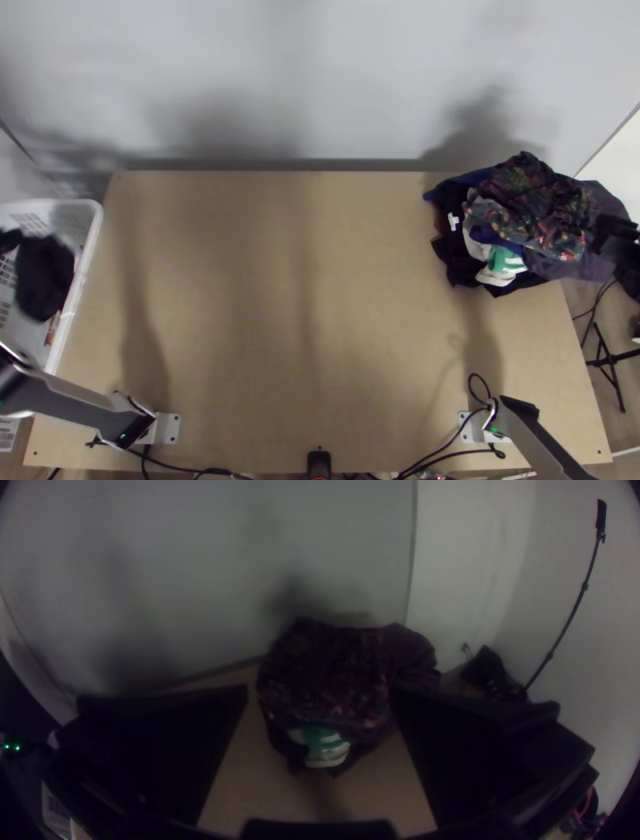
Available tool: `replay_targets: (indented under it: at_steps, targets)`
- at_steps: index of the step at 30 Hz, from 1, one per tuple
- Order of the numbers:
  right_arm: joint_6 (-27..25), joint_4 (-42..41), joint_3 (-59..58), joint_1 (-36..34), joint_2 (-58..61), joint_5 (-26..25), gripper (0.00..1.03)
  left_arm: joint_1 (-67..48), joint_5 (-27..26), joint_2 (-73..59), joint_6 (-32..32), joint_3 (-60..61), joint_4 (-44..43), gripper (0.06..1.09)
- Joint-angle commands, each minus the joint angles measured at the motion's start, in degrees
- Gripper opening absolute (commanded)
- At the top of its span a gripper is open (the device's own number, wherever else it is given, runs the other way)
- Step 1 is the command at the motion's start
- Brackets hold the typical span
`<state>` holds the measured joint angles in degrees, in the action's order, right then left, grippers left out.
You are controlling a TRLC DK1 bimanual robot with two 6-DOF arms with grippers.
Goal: Fold the t-shirt
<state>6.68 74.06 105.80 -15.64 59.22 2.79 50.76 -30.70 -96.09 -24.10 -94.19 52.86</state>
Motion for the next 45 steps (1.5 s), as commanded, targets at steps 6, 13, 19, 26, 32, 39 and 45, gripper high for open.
replay_targets:
  at_steps: [6, 13, 19, 26, 32, 39, 45]
  targets:
    - [0.62, 0.12, -5.52, -0.09, -3.15, -0.24, 0.98, -46.98, -2.79, 18.14, 10.39, -0.99, 5.32, 0.10]
    - [0.71, 0.38, -10.35, -0.18, -6.75, -0.24, 0.98, -79.85, 2.66, 20.42, 17.15, 14.48, 0.75, 0.10]
    - [0.35, 1.00, -14.66, -0.09, -9.30, -0.24, 0.98, -87.76, 2.75, 23.58, 20.23, 22.30, -0.30, 0.91]
    - [0.62, 1.52, -18.61, 2.37, -9.56, -0.15, 0.98, -68.25, 2.66, 23.41, 7.66, 22.47, 10.07, 1.05]
    - [3.87, 3.90, -25.03, 15.11, -8.77, -0.15, 0.98, -59.55, 5.65, 21.91, -0.60, 28.63, 11.21, 1.04]
    - [3.78, 4.16, -29.69, 26.71, -1.39, 6.88, 0.98, -68.60, 11.54, 18.84, 0.02, 34.87, 7.78, 1.04]
    - [2.73, 3.46, -28.37, 38.58, 11.35, 7.76, 0.98, -67.90, 11.54, 20.16, -0.34, 34.16, 5.85, 1.04]
